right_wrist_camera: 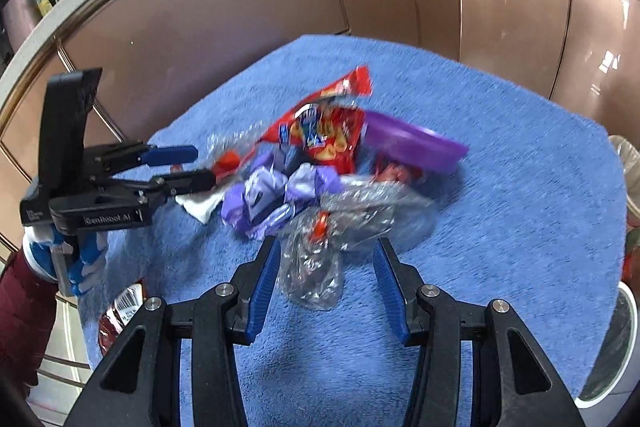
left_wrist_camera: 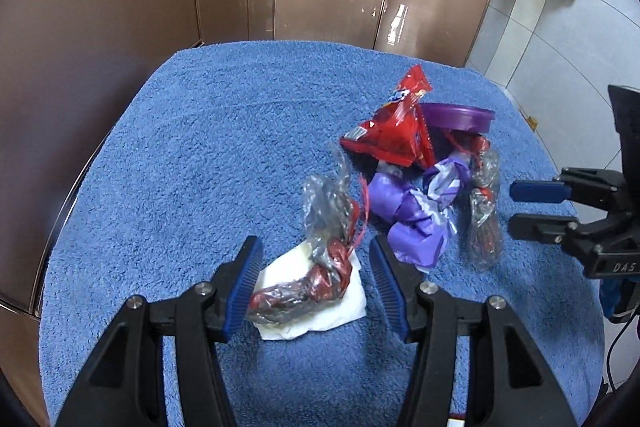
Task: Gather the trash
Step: 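Grasp a clear red-striped wrapper with right tool while left tool grasps another clear wrapper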
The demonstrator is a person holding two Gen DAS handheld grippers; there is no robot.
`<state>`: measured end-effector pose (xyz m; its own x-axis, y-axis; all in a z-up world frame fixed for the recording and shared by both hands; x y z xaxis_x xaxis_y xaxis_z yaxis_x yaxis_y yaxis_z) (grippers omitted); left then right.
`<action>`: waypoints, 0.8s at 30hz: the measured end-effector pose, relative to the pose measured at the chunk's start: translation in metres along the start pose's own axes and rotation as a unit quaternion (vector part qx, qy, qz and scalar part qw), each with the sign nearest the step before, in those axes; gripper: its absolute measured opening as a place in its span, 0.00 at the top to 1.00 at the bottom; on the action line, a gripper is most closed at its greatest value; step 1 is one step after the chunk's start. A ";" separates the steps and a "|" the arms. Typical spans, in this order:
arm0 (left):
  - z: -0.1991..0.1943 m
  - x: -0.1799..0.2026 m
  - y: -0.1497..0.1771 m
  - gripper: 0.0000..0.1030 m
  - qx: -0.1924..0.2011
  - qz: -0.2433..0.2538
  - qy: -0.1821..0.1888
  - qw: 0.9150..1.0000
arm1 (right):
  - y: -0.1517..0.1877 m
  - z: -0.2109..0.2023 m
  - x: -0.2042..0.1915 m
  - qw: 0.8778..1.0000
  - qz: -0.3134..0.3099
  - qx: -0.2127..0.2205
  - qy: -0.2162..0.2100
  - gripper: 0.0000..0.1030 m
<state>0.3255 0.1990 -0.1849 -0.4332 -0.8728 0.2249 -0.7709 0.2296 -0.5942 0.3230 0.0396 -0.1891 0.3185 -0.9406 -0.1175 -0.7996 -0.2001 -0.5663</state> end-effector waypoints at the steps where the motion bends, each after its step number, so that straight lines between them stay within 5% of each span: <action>1: 0.001 0.000 0.001 0.48 -0.001 0.000 0.001 1.000 | 0.001 0.002 -0.001 1.000 0.002 -0.003 -0.003 0.53; 15: 0.003 0.002 0.005 0.68 -0.011 0.007 0.013 1.000 | 0.003 0.027 -0.012 0.999 0.013 -0.026 -0.021 0.54; 20: 0.000 0.002 0.006 0.77 -0.013 0.007 0.017 1.000 | 0.003 0.033 -0.010 0.999 0.022 -0.030 -0.032 0.79; 24: -0.006 0.004 0.004 0.80 -0.011 0.006 0.019 1.000 | 0.004 0.025 -0.005 0.998 0.029 -0.025 -0.043 0.88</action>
<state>0.3176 0.1993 -0.1820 -0.4604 -0.8524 0.2477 -0.7749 0.2499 -0.5806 0.3316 0.0506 -0.2113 0.3117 -0.9246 -0.2190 -0.8414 -0.1615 -0.5158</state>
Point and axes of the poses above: each gripper's, at about its wrist camera, not at the fingertips, and z roughly the way its jaws point, x to its right, y to its underside, the point moved 4 cm from there along z, roughly the way its jaws point, and after that the axes turned 9 degrees about y, right-handed, at the moved point
